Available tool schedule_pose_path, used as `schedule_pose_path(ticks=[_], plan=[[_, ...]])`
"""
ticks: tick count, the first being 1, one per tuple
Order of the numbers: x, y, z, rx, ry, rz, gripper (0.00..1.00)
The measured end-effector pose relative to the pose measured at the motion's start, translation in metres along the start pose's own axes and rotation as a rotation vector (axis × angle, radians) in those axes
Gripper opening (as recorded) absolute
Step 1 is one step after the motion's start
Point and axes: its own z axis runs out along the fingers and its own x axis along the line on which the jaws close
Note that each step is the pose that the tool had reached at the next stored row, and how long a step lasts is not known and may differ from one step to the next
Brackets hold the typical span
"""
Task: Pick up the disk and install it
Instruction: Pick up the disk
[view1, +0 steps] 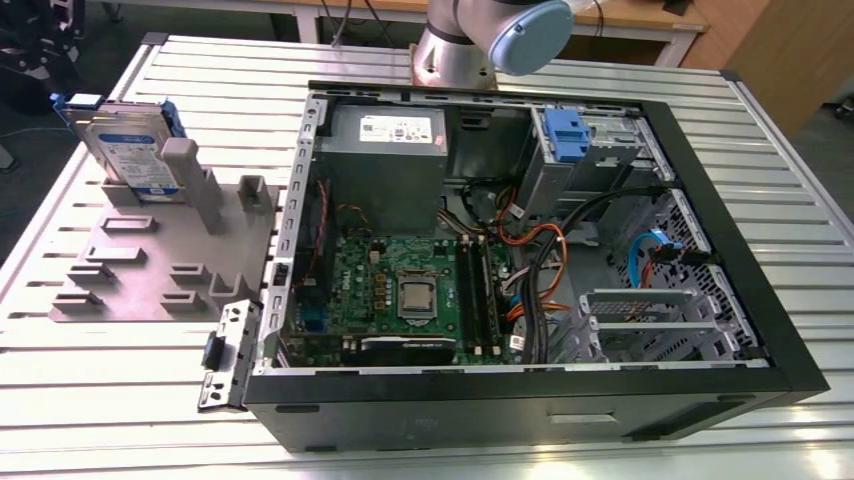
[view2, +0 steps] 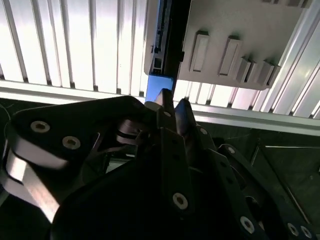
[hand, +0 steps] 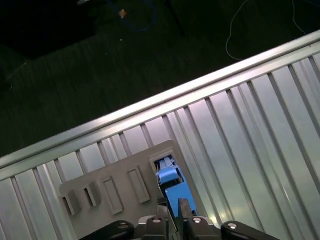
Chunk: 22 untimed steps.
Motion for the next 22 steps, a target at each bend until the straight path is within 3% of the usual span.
schedule_pose_path(ticks=[4, 7, 11, 16, 22], plan=[[0.0000, 0.0000, 0.0009, -0.0009, 0.0016, -0.055, 0.35], [-0.0002, 0.0001, 0.0016, -0.0011, 0.0022, -0.071, 0.47], [-0.0002, 0.0000, 0.0029, -0.0014, 0.0031, -0.094, 0.47], [-0.0003, 0.0000, 0.0048, -0.0024, 0.0068, -0.180, 0.47], [-0.0056, 0.0020, 0.0072, -0.0022, 0.0069, -0.185, 0.47]])
